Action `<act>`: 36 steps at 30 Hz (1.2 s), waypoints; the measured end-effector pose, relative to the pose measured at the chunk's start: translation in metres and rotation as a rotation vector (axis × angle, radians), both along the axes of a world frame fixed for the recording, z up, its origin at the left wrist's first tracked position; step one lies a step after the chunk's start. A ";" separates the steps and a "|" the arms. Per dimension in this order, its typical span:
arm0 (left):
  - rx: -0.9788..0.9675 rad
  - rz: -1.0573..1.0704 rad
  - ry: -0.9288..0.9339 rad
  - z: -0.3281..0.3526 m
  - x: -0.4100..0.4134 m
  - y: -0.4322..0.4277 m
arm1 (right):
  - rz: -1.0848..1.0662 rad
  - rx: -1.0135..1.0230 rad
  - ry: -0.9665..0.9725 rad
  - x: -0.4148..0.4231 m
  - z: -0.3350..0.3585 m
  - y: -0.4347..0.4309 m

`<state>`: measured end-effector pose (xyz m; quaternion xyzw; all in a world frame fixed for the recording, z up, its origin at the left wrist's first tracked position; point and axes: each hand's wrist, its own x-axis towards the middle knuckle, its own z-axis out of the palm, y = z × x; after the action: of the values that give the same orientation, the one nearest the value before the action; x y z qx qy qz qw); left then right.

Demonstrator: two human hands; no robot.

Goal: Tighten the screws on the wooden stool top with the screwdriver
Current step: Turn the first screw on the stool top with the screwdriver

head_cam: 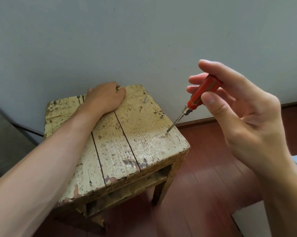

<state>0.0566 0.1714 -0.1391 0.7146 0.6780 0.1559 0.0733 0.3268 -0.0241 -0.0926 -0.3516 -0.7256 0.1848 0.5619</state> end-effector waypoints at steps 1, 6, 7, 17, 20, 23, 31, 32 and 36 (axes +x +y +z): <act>0.001 -0.001 -0.001 0.000 0.000 0.000 | -0.019 0.007 -0.002 0.000 0.001 0.000; 0.005 -0.004 0.003 -0.001 0.000 0.000 | -0.118 0.053 0.007 -0.004 0.001 0.000; 0.005 -0.004 0.004 -0.001 0.000 0.000 | -0.140 0.063 0.012 -0.006 0.000 0.000; -0.009 -0.005 0.017 0.000 -0.001 0.001 | -0.106 0.017 -0.043 0.000 0.000 -0.001; -0.006 -0.006 0.018 0.000 -0.001 0.001 | 0.037 -0.034 -0.054 0.005 0.004 -0.005; -0.003 -0.005 0.020 0.001 -0.001 0.000 | 0.077 -0.051 -0.047 0.004 0.006 -0.007; -0.008 -0.006 0.023 0.001 0.000 -0.001 | -0.067 0.006 -0.004 -0.003 0.006 -0.006; -0.008 -0.007 0.021 0.001 0.000 -0.002 | -0.090 0.016 0.002 -0.004 0.005 -0.006; -0.009 -0.005 0.019 0.001 0.001 -0.002 | -0.139 0.052 0.018 -0.009 0.004 -0.003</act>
<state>0.0572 0.1692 -0.1382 0.7175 0.6774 0.1459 0.0708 0.3177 -0.0276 -0.0889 -0.3848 -0.6989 0.1298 0.5888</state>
